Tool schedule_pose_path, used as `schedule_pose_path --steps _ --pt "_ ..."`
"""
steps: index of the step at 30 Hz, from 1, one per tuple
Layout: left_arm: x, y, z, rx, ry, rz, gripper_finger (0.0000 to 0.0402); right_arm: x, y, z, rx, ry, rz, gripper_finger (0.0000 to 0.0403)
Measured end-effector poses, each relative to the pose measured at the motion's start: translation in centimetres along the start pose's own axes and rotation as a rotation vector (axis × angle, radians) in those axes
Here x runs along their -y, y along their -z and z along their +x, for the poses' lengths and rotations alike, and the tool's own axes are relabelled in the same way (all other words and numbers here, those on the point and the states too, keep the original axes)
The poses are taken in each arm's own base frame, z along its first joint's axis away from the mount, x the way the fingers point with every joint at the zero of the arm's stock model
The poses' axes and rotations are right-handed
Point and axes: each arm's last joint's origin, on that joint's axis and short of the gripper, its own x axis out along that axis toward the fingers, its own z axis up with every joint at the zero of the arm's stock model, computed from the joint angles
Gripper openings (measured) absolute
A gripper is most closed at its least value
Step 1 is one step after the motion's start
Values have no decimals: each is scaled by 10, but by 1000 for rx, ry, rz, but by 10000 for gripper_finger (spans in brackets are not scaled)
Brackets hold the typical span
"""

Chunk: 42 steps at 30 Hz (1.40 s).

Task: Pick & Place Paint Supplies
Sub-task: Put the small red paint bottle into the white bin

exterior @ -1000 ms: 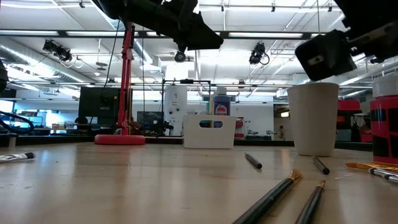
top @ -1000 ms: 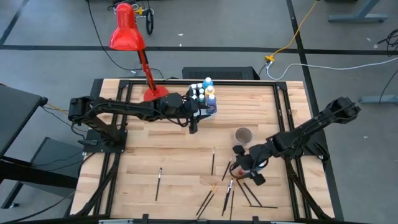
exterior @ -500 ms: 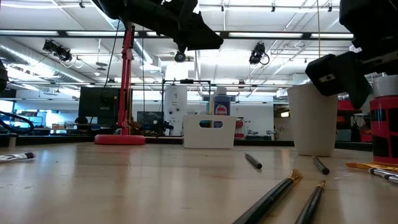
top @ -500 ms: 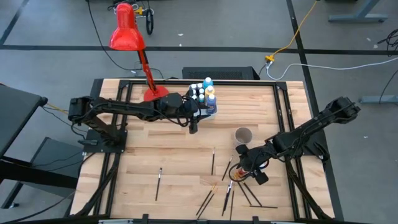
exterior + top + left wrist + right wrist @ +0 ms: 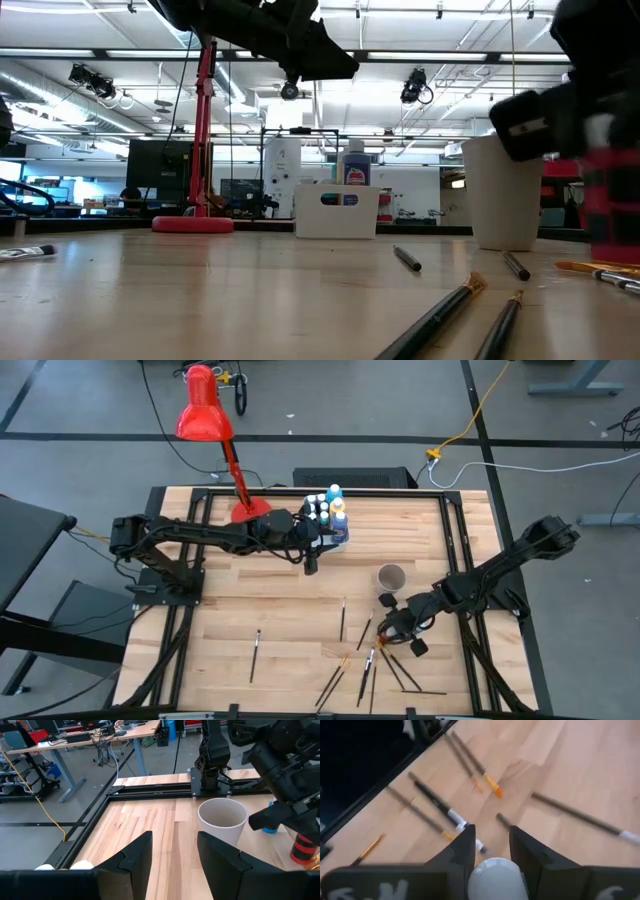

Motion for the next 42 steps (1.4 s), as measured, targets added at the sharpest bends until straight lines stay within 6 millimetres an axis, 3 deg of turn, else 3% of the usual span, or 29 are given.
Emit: schedule_pose_path --steps 6,10,17,21,24,28,35,39,42 --pt "0 0 0 0 0 -1 167 5 -32 -2 201 195 -167 98" --pt "0 0 0 0 0 -19 167 9 -70 -8 338 350 -307 116" --pt "0 -1 0 7 -3 -29 167 44 -125 -26 332 757 -181 101" --pt "-3 -2 -3 -2 -70 -32 167 74 -148 -31 392 841 -93 104" --pt "-7 -10 -18 -23 -174 -48 167 101 -149 -22 374 893 1 113" --pt "-15 -25 -50 -46 -299 -44 167 138 -133 1 276 951 53 105" --pt "-22 -50 -104 0 -358 -34 167 188 -111 25 284 1034 205 104" --pt "-22 -53 -120 -7 -354 -2 167 204 -99 38 259 1061 275 108" --pt "-22 -51 -120 -31 -351 9 167 211 -98 42 253 1118 287 98"
